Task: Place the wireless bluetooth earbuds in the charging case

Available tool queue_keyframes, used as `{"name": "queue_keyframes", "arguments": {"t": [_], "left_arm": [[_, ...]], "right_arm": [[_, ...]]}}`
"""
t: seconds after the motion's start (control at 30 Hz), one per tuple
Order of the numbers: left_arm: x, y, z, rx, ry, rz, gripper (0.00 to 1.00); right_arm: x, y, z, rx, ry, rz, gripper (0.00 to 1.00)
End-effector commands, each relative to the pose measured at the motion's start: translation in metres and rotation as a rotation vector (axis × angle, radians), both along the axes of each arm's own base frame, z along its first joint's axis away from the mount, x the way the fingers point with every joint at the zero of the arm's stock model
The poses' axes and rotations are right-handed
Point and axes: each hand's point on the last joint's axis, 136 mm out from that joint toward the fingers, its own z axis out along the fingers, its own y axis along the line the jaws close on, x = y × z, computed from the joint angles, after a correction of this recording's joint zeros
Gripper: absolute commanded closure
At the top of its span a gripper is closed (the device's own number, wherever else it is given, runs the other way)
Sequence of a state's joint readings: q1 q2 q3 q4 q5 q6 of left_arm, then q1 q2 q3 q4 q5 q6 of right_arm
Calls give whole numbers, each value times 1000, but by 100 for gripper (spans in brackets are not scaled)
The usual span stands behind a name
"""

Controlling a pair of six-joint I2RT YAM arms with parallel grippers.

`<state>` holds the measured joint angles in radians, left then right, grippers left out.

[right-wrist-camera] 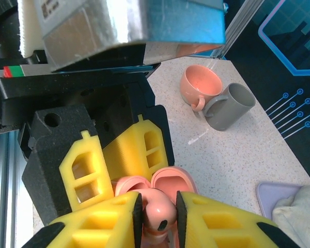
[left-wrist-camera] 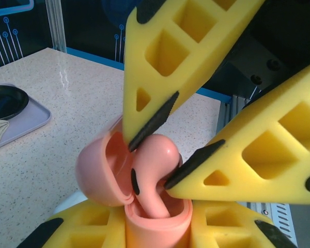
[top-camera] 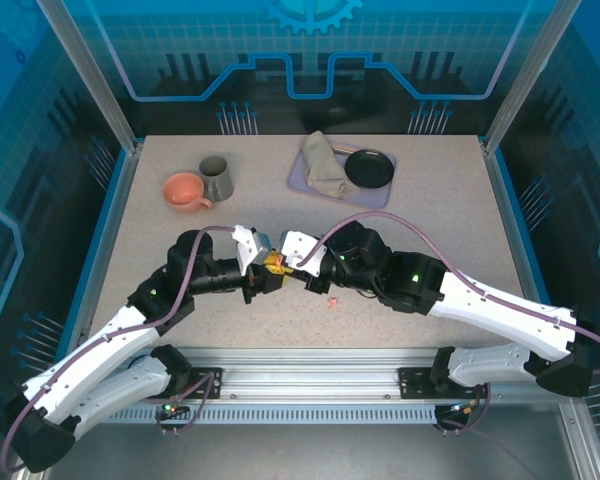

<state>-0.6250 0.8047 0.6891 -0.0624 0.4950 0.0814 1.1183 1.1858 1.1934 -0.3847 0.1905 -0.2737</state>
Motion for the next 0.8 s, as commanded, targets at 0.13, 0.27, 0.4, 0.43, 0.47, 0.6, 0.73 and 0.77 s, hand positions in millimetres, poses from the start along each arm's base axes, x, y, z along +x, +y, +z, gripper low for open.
{"name": "queue_keyframes", "arguments": {"t": [0.13,0.27,0.4,0.43,0.47,0.6,0.73,0.77], "left_arm": [[-4,-2,13,-28,-55,-25,100],[-4,-2,13,-30,-55,-25,100],[-4,-2,12,-30,-53,-23,100],[-4,-2,11,-28,-51,-22,100],[-4,-2,12,-28,-52,-20,100],[-3,-1,11,-28,-53,-16,100],[-3,-1,10,-25,-53,-13,100],[-3,-1,9,-24,-52,-12,100]], "right_arm": [[-10,5,0,13,66,47,71],[-10,4,4,36,80,51,67],[-6,-1,11,56,83,29,62],[-4,-3,13,63,86,21,61],[-3,-5,16,72,92,15,59],[-2,-14,29,126,109,4,49],[-3,-26,41,183,119,-7,41],[-2,-31,44,199,120,-15,38]]}}
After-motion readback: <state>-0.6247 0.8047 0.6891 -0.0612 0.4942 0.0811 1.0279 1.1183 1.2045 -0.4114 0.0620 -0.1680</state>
